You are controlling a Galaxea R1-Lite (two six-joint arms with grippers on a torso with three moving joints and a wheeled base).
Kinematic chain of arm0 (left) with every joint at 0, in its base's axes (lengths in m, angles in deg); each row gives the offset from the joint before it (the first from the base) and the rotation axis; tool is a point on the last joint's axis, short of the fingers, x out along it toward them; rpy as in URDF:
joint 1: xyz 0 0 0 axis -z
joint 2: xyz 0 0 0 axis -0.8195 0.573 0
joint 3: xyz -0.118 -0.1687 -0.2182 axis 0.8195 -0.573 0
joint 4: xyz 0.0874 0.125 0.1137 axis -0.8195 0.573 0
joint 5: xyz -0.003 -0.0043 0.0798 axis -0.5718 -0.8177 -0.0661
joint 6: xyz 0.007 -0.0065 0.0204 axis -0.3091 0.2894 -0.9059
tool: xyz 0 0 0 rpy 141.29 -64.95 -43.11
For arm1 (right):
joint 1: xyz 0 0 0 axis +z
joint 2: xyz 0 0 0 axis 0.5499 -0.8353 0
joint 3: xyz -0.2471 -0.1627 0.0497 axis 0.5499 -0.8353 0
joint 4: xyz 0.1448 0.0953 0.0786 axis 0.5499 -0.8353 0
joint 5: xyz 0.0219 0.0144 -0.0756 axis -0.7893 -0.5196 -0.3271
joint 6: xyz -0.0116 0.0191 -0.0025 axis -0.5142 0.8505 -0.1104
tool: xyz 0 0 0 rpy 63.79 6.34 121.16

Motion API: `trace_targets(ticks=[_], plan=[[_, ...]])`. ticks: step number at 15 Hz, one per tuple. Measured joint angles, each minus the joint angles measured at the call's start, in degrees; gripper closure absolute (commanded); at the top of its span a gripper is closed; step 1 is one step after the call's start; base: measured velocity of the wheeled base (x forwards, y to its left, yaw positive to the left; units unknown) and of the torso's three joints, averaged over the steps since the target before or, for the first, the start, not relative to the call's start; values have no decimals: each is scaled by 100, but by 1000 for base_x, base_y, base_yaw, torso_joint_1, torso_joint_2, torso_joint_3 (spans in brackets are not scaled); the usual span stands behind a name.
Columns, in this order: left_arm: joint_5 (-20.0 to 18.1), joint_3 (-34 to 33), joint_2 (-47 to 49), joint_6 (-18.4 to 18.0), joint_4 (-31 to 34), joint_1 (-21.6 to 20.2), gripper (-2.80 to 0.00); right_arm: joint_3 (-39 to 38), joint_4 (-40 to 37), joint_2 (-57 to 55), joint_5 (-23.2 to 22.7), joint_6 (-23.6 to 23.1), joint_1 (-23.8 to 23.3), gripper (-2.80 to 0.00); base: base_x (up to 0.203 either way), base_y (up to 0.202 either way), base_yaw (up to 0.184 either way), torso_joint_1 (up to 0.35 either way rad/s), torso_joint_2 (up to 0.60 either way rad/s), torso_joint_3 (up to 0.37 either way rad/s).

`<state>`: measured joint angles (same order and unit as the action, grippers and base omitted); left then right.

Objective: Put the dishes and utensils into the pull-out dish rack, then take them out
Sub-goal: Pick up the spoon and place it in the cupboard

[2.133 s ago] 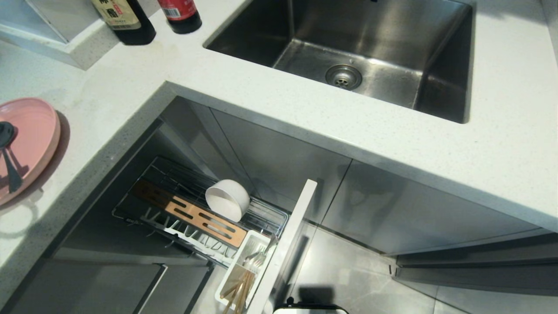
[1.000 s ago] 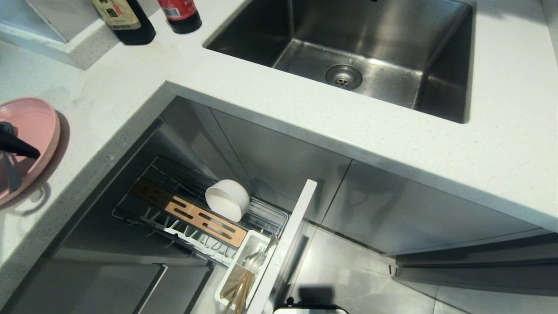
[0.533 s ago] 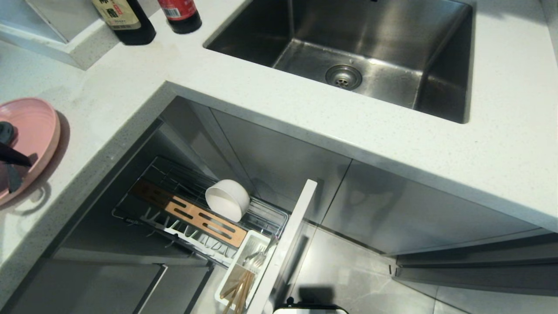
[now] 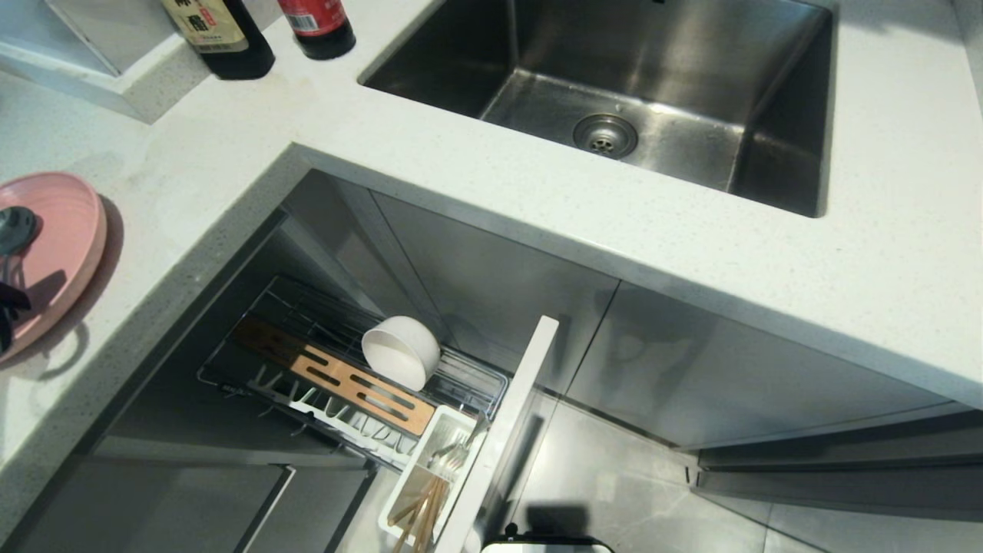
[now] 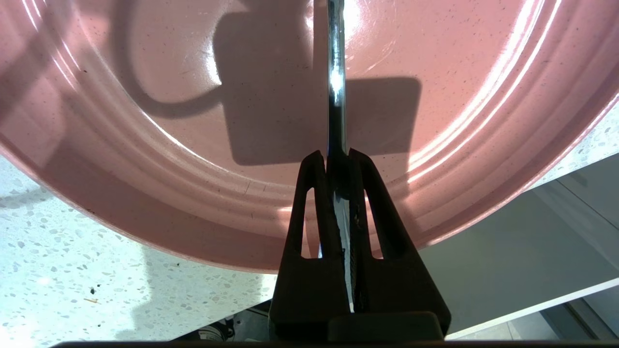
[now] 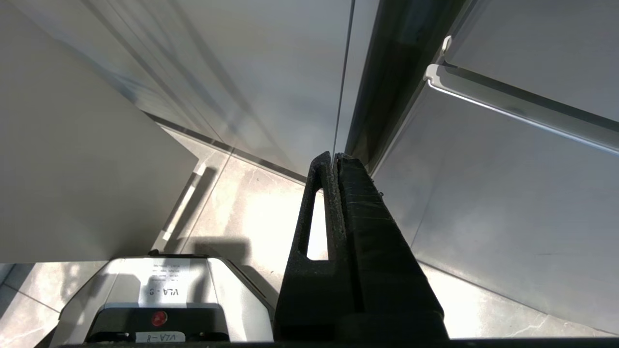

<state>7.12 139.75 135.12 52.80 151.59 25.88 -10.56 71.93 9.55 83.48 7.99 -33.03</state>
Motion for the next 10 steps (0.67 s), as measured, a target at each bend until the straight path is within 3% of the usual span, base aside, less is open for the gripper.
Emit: trace_targets(ticks=[4, 10], plan=[[-46, 146, -180, 37, -49, -2, 0, 0, 0, 0, 0, -2, 0, 0, 0, 0, 0, 0, 0, 0], [-57, 328, -1234, 439, -638, 140, 0, 0, 0, 0, -1, 0, 0, 0, 0, 0, 0, 0, 0, 0]])
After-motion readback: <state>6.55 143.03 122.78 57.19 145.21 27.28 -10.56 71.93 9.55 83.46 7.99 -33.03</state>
